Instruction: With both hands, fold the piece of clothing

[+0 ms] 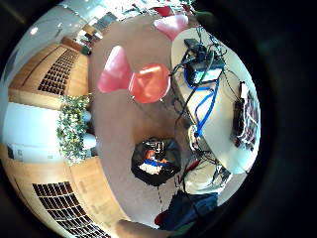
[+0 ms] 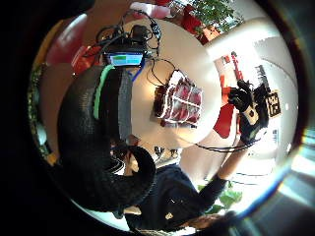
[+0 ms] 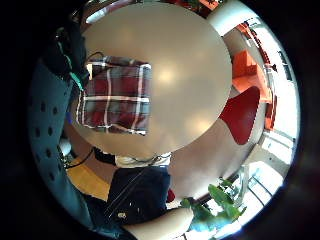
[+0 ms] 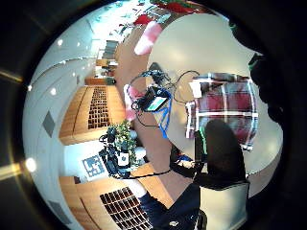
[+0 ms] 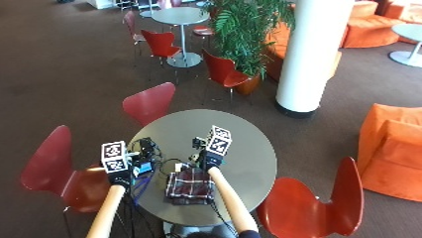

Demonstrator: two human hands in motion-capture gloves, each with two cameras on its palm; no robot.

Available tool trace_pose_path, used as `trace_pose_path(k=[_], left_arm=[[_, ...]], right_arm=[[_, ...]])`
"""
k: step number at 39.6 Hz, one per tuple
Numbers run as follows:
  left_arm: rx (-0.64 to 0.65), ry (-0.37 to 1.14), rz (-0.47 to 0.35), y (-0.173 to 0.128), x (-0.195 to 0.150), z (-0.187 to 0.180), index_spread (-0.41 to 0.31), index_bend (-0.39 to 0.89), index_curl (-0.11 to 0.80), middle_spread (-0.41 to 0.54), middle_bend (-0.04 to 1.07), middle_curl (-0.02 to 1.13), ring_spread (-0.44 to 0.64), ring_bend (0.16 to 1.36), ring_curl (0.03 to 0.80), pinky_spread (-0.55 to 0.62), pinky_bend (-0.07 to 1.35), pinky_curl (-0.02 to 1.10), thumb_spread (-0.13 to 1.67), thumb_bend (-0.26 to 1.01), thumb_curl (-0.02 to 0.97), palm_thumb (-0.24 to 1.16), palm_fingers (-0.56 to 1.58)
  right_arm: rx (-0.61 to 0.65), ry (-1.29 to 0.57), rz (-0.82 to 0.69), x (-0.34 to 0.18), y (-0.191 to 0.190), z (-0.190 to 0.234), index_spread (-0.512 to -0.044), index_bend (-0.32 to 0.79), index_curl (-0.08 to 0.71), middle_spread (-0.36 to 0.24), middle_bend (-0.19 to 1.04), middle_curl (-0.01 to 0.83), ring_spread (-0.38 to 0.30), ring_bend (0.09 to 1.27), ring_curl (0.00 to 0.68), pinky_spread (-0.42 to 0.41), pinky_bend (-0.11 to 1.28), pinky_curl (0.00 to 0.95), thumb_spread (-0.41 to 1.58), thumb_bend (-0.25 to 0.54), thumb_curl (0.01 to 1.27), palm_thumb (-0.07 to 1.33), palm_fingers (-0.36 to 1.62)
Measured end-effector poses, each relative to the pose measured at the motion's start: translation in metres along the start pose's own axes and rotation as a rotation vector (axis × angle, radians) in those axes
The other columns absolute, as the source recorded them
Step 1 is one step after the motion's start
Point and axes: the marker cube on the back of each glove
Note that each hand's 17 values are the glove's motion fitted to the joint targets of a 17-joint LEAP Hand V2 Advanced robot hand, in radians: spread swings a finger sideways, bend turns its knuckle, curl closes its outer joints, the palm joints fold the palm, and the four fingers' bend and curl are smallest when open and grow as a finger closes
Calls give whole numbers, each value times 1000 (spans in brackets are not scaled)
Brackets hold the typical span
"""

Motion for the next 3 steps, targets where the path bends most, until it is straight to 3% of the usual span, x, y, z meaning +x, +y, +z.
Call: trace_pose_path(k=[3], left_arm=[[-4, 4, -4, -1, 3, -3, -94, 179, 403, 65, 165, 318, 286, 392, 292, 250, 195, 341, 1328, -11, 273, 290, 359]], right_arm=[[0, -7, 5, 9, -1, -4, -197, 32, 21, -109, 382, 481, -158, 728, 408, -170, 794, 377, 1111, -17, 481, 827, 760]])
